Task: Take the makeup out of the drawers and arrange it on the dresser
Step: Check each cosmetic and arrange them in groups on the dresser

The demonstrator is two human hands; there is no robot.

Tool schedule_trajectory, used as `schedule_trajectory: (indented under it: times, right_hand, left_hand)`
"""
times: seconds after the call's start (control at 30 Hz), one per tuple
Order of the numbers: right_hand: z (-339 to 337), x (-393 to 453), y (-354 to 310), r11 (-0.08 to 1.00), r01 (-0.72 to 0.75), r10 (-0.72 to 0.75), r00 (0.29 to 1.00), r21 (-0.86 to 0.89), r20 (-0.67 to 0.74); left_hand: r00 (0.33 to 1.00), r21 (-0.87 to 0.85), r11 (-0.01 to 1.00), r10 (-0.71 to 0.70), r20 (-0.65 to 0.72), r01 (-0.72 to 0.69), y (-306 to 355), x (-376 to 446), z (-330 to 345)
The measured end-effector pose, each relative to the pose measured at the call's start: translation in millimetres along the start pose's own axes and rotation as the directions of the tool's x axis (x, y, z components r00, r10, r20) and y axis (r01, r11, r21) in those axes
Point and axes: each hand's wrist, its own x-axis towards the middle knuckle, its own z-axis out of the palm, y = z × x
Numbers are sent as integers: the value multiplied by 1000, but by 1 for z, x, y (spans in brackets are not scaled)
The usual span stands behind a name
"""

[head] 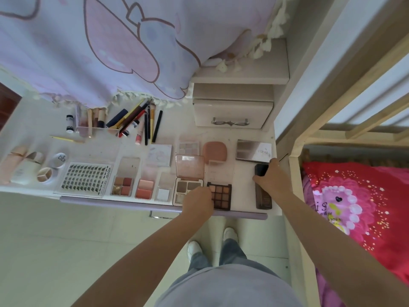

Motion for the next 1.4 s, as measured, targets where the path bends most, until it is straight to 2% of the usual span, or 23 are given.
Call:
schedule_trajectory:
  times: [0.07,0.17,0.3,0.4,0.43,0.5,0.57,0.6,0.67,0.7,0.77,0.87,0.93,1.17,1.4]
  right_hand:
    - [-3,-1,1,998,-6,4,999,60,41]
    - [-15,-4,1,970,-29,-2,992,242,128]
    - [-36,-16,-5,879,10,-95,983,477,154]
    - [-57,-27,-24,740,43,-169,978,672,124]
    - [-64,-31,-32,689,52,-194,974,723,114]
    - [-77,-40,-48,638,102,-255,963,764,85]
    - [-88,-47,-62,658,177,-331,941,732,69]
    - [-94,-51,-69,705,244,-384,921,666,69]
    - [-108,-58,-80,819,463,-515,854,340,78]
    - [-113,-62,-85,811,561,-579,810,169,93]
    - [-120,-70,-97,719,694,-691,712,22,125]
    - [-124,-77,-109,583,813,-808,581,-16,94]
    - [-125,-76,-116,534,845,-841,535,-37,84]
    - [-112,-65,-129,550,835,-827,549,-23,121]
    - [-107,-58,-128,561,828,-814,555,-19,172]
  left_hand:
    - [1000,3,1000,13,-28,-13,-3,1,-4]
    - [996,-50,996,77,-48,-79,-6,4,-13]
    - [968,-275,932,249,17,-235,-2,1,-33]
    - [916,-451,830,395,63,-327,9,-6,-54]
    - [899,-481,795,438,30,-371,13,-7,-62]
    - [886,-435,780,451,-107,-450,15,-7,-77]
    - [872,-328,809,429,-237,-487,10,-6,-95]
    - [861,-292,815,434,-266,-501,5,-7,-105]
    - [837,-214,815,487,-250,-539,-5,-9,-126]
    - [826,-167,815,515,-230,-555,-11,-12,-136]
    - [807,-97,812,546,-226,-576,-20,-17,-154]
    - [774,-38,799,569,-278,-601,-32,-25,-172]
    - [768,-26,797,573,-287,-604,-38,-28,-177]
    - [816,-69,832,520,-252,-551,-50,-18,-174]
    - [834,-104,835,515,-197,-540,-58,-12,-169]
